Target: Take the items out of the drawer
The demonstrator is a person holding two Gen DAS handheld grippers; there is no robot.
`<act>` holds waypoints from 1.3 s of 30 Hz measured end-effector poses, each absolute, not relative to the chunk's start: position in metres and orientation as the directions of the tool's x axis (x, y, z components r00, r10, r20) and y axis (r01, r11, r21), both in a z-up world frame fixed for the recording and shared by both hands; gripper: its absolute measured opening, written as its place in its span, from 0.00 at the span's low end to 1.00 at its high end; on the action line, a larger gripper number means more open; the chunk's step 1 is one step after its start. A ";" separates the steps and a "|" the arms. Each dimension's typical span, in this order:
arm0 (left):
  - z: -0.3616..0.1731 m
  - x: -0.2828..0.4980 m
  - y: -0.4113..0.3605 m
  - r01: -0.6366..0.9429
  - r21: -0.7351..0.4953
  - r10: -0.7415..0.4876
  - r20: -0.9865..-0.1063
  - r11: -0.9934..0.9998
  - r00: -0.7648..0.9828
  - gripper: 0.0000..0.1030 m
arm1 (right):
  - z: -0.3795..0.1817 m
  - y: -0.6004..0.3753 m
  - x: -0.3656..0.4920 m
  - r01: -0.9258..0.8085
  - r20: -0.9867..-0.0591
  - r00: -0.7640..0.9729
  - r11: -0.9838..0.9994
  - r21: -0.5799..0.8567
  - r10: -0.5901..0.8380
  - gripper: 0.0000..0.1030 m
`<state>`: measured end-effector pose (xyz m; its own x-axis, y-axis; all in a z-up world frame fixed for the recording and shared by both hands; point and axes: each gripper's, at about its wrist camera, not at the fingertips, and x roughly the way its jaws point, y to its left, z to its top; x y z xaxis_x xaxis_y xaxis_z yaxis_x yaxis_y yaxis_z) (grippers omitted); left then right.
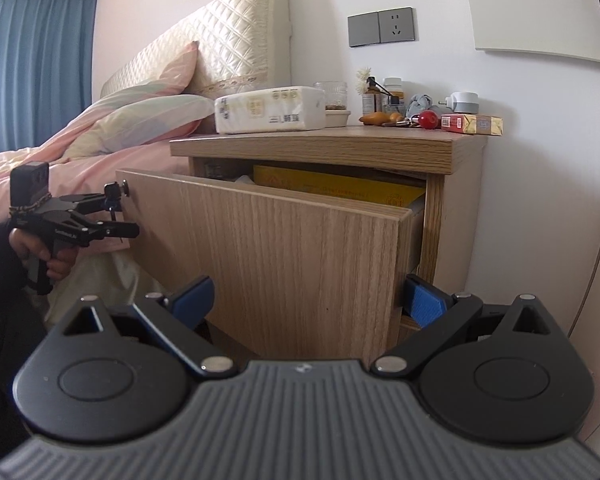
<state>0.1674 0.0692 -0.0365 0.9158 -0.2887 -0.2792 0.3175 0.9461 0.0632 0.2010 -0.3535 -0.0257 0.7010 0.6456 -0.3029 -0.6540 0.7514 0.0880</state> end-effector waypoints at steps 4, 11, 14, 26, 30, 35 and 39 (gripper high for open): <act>-0.037 0.150 0.069 0.316 0.057 -0.290 -0.271 0.947 0.918 0.95 | -0.024 -0.355 0.186 -0.669 -0.311 0.687 0.739 0.081 0.656 1.00; -0.037 0.121 0.067 0.313 0.051 -0.290 -0.259 0.948 0.921 0.96 | -0.021 -0.359 0.161 -0.693 -0.314 0.665 0.716 0.079 0.678 1.00; -0.038 0.112 0.066 0.316 0.061 -0.290 -0.263 0.947 0.920 0.97 | -0.021 -0.361 0.152 -0.705 -0.320 0.655 0.706 0.068 0.684 1.00; -0.037 0.092 0.067 0.316 0.053 -0.291 -0.271 0.947 0.917 0.96 | -0.021 -0.364 0.133 -0.736 -0.323 0.626 0.675 0.055 0.709 1.00; -0.037 0.084 0.066 0.315 0.055 -0.289 -0.273 0.948 0.917 0.96 | -0.021 -0.366 0.125 -0.744 -0.322 0.617 0.666 0.058 0.718 1.00; -0.036 0.073 0.064 0.310 0.059 -0.281 -0.286 0.949 0.916 0.96 | -0.020 -0.369 0.117 -0.752 -0.316 0.605 0.655 0.074 0.731 1.00; -0.037 0.065 0.064 0.304 0.056 -0.276 -0.290 0.951 0.916 0.96 | -0.020 -0.369 0.112 -0.756 -0.316 0.602 0.651 0.069 0.733 1.00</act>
